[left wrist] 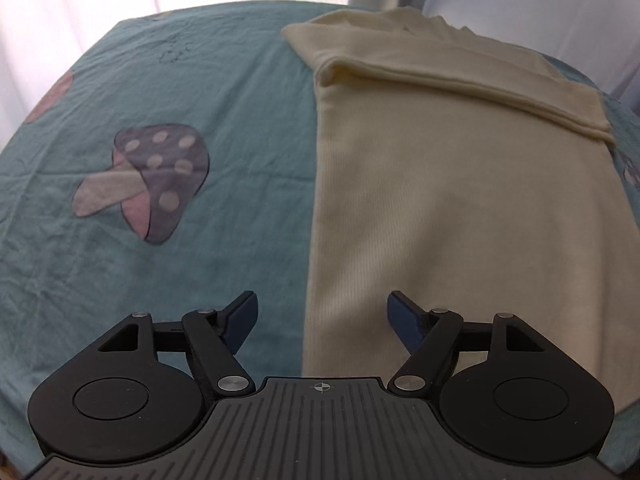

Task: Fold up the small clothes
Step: 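Move both open grippers to the hem of the dress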

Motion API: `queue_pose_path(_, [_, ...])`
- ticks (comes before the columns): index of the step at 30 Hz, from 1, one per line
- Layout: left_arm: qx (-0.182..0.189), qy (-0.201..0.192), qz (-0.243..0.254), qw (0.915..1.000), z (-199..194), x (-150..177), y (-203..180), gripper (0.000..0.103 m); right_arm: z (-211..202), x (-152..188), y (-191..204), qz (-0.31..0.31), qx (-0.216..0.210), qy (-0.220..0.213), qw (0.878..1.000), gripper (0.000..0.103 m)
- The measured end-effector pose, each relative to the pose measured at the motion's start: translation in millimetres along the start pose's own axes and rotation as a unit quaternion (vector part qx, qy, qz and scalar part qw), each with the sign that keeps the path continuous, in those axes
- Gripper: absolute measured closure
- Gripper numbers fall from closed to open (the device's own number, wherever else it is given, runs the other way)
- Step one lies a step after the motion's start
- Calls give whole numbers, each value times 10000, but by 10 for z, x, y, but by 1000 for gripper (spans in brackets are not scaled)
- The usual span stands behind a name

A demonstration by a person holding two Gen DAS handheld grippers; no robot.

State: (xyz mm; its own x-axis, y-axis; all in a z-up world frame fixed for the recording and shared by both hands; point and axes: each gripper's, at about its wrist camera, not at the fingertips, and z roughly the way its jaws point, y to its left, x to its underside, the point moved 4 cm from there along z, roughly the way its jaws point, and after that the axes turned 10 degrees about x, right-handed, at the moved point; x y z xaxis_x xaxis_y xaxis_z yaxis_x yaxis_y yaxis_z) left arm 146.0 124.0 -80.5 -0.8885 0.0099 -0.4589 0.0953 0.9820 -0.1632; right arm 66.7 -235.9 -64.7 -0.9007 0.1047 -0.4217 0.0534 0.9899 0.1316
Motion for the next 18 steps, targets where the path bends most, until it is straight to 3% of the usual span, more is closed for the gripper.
queue_pose_path(6, [252, 249, -38, 9994, -79, 247, 12, 31, -150, 361, -1, -223, 119, 365, 9990, 60])
queue_pose_path(12, [548, 338, 25, 9979, -163, 360, -1, 44, -183, 513, -128, 146, 75, 441, 9989, 60])
queue_pose_path(14, [643, 391, 34, 9972, -188, 384, -10, 56, -159, 506, -177, 344, -129, 401, 9985, 61])
queue_pose_path(18, [902, 544, 40, 9944, -204, 426, 1, 76, -86, 479, -176, 443, -468, 452, 9969, 73])
